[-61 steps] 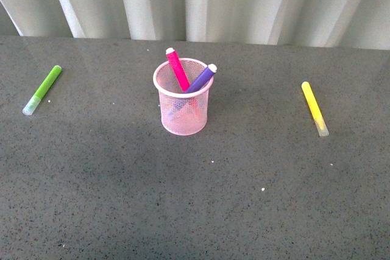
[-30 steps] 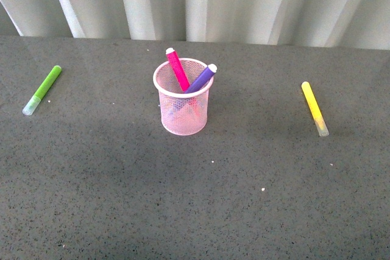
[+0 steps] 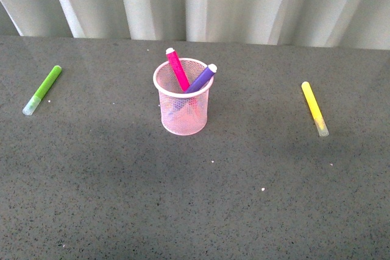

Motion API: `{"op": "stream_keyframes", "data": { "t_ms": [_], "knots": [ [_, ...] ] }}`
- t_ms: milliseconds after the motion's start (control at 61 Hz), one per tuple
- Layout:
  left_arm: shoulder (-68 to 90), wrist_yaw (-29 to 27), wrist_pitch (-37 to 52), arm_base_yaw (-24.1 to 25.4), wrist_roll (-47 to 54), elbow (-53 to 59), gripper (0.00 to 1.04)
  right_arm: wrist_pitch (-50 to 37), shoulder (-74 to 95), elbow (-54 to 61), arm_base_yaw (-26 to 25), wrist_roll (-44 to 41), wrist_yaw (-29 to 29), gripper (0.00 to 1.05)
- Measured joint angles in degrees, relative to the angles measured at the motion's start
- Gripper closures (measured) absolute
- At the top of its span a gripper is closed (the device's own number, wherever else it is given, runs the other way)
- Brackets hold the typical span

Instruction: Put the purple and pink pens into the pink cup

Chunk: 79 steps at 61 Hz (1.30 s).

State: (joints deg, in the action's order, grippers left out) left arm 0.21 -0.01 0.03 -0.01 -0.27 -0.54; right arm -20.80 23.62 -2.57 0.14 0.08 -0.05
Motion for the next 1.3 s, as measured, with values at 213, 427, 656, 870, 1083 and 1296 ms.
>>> {"op": "stream_keyframes", "data": {
  "t_ms": [213,427,656,870,1083,1296],
  "knots": [
    [0.00,-0.02,0.00,0.00,-0.02,0.00,0.07,0.74,-3.63,1.29,0.00,-0.04,-0.04,1.01],
    [0.00,-0.02,0.00,0.00,0.00,0.00,0.07,5.09,-8.15,1.31,0.00,-0.04,-0.02,1.01],
    [0.00,0.00,0.00,0.00,0.00,0.00,0.07,8.92,-11.93,1.31,0.00,-0.04,-0.02,1.01],
    [0.00,-0.02,0.00,0.00,0.00,0.00,0.07,18.21,-19.34,1.31,0.00,-0.02,-0.02,1.01],
    [-0.02,-0.02,0.00,0.00,0.00,0.00,0.07,20.70,-23.37,1.31,0.00,-0.02,0.04,1.01],
    [-0.02,0.00,0.00,0.00,0.00,0.00,0.07,20.70,-23.37,1.31,0.00,-0.02,0.04,0.92]
  ]
}}
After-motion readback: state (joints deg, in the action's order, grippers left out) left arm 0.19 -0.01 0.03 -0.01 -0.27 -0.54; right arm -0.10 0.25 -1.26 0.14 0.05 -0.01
